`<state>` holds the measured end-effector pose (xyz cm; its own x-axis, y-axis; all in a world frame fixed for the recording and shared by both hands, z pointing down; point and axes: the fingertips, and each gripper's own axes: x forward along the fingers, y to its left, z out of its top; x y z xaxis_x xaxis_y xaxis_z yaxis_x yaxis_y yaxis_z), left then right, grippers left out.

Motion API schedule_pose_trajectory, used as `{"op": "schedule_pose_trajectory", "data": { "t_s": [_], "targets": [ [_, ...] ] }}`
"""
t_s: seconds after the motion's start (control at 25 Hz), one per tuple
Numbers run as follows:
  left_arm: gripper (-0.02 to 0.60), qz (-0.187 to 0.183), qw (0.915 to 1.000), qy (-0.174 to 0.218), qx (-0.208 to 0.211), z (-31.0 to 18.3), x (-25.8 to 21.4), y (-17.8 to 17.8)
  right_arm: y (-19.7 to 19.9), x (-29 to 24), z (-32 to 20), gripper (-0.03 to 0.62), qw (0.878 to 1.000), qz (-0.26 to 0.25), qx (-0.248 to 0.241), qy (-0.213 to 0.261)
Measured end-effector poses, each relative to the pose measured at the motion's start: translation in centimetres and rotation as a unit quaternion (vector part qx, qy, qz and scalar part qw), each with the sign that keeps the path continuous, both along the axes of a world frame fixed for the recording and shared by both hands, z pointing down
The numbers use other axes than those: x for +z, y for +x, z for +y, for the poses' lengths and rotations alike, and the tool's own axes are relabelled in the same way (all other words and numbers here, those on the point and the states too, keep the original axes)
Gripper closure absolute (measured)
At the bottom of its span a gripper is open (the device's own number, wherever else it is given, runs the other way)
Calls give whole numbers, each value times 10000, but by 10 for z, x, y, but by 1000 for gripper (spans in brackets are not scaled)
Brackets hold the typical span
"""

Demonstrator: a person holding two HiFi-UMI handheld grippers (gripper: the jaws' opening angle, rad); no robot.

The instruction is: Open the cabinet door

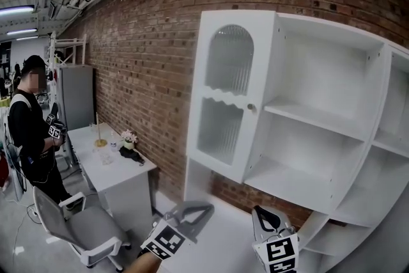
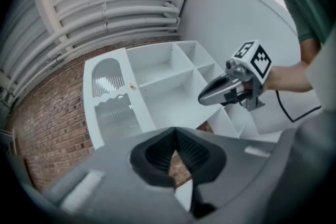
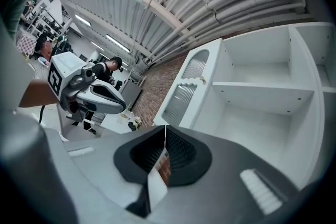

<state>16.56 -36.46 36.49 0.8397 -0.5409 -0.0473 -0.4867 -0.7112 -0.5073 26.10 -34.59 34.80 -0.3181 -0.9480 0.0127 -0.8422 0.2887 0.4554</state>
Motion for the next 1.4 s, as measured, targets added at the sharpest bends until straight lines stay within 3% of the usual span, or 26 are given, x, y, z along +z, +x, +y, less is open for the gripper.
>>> {"op": "schedule_pose_trajectory", "data": {
  "t_s": [0.6, 1.4],
  "targets": [
    [580, 107, 9972, -64, 741, -58, -6, 8, -1, 1, -42, 586, 9974, 91, 703, -122],
    [580, 101, 9941, -111, 1071, -120, 2, -24, -27, 13, -100, 585, 9939, -38, 1080, -221]
  ]
}}
